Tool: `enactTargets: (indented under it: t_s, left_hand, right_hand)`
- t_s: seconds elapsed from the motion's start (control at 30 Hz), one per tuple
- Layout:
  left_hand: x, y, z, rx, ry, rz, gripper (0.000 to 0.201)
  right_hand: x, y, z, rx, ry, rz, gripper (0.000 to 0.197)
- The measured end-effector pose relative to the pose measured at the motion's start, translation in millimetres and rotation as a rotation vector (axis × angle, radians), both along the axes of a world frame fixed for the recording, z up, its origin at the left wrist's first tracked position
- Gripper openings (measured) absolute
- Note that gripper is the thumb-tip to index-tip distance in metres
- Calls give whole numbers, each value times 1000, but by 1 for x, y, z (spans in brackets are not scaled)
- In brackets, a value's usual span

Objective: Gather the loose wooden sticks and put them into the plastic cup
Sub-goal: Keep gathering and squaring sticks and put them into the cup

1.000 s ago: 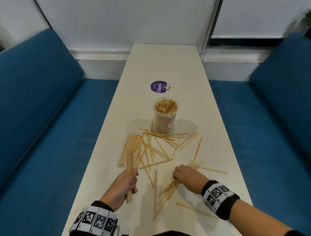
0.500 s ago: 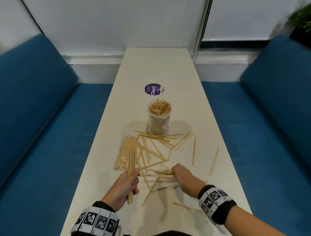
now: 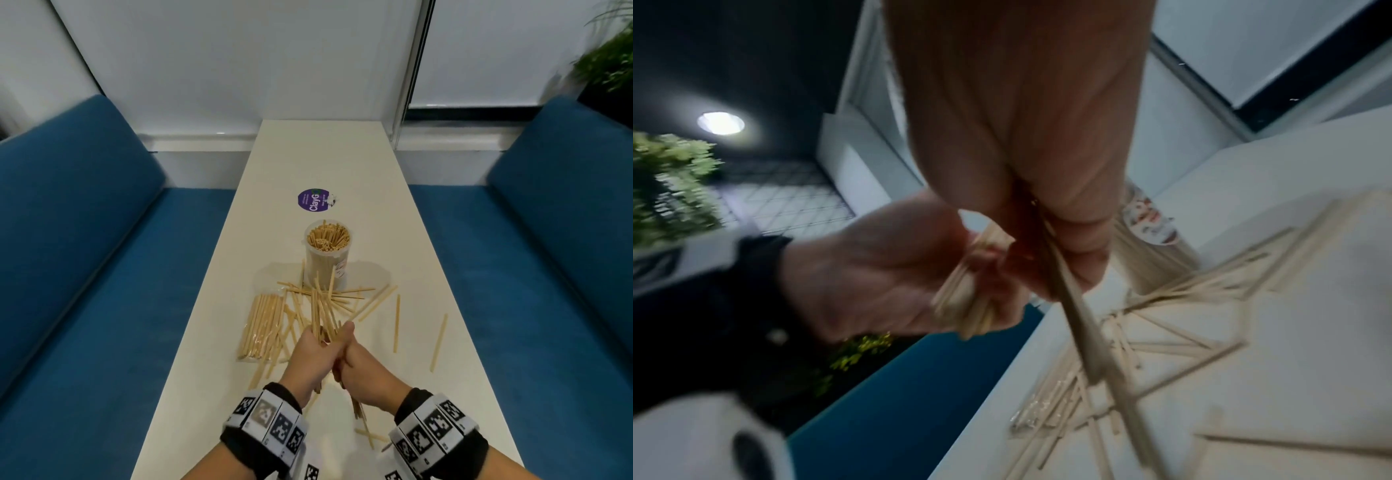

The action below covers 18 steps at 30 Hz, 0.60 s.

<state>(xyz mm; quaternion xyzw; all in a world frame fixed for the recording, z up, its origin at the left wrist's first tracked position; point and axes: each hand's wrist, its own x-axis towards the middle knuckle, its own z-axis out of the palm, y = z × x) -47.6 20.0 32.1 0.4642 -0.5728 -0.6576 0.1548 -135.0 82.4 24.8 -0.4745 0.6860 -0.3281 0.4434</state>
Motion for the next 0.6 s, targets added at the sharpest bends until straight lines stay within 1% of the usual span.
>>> enactTargets:
  t_s: [0.03,0.1,0.13,0.23,0.27,0.3,0.37,0.43,0.47,0.53,0.6]
  left_hand:
    - [-4,0,0,8,3,38,50]
    - [-8,-1,0,21,5,94,43]
    - [-9,-1,0,28,3,101,41]
    - [-9,-1,-2,42,24,151,58]
    - [-9,-1,-2,46,31,181,59]
    - [-10,-1,-1,46,41,215,56]
    - [-10,-1,2,50,54,270,52]
    - [-10,-2,6,19,105,306,36]
    - [-10,-2,7,0,131,327,32]
    - [-12,-2,8,-14,149,350,36]
    - [-14,-1,9,-48,148,368,44]
  right_hand:
    - [5,-1,4,-48,35,11,29]
    - [13,-3,6,-141,92,5,43]
    - [15,-2,7,-154,100,-11,45]
    - [15,0,10,-114,112,-31,37]
    - [14,1,10,-116,92,-57,33]
    - [14,2,13,-123,49,-91,31]
    - [12,2,17,-118,-73,-177,34]
    - [8,3,17,-116,-194,-262,40]
    - [5,3,16,-114,-261,-300,42]
    - [3,4,16,-101,-350,-332,44]
    - [1,6,17,-74,-360,-321,41]
